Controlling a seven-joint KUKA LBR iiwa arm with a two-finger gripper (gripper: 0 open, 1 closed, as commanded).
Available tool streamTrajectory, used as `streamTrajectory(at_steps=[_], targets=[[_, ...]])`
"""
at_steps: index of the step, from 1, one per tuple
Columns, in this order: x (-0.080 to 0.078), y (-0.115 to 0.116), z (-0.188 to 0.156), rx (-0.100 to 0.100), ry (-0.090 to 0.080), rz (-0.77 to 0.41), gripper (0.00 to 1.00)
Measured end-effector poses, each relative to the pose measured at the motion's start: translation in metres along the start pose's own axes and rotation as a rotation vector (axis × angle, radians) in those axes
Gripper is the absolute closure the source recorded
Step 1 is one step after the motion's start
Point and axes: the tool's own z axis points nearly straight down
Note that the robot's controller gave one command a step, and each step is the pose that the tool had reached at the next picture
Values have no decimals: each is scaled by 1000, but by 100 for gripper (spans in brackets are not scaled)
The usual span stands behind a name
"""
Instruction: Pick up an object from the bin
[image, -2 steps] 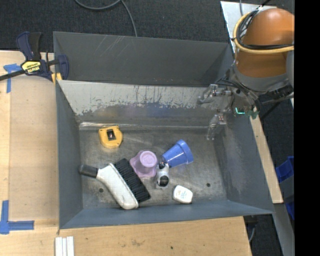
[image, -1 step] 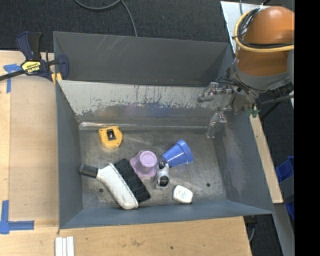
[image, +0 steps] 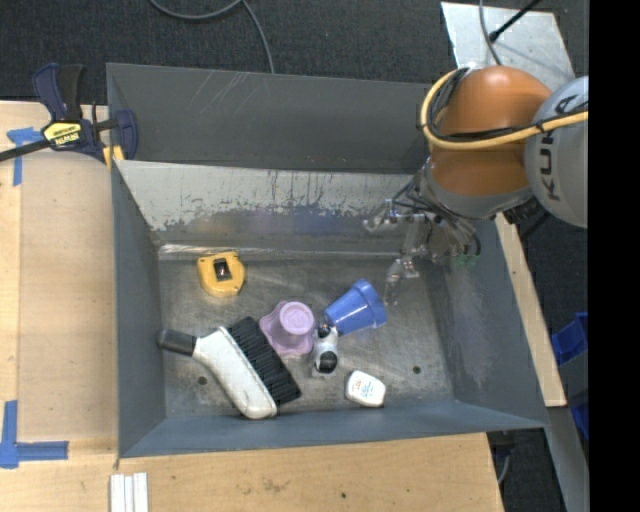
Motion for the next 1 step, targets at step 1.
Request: streamTrajectory(at_steps=[1], targets=[[17, 48, 17, -2, 10, -123, 0]])
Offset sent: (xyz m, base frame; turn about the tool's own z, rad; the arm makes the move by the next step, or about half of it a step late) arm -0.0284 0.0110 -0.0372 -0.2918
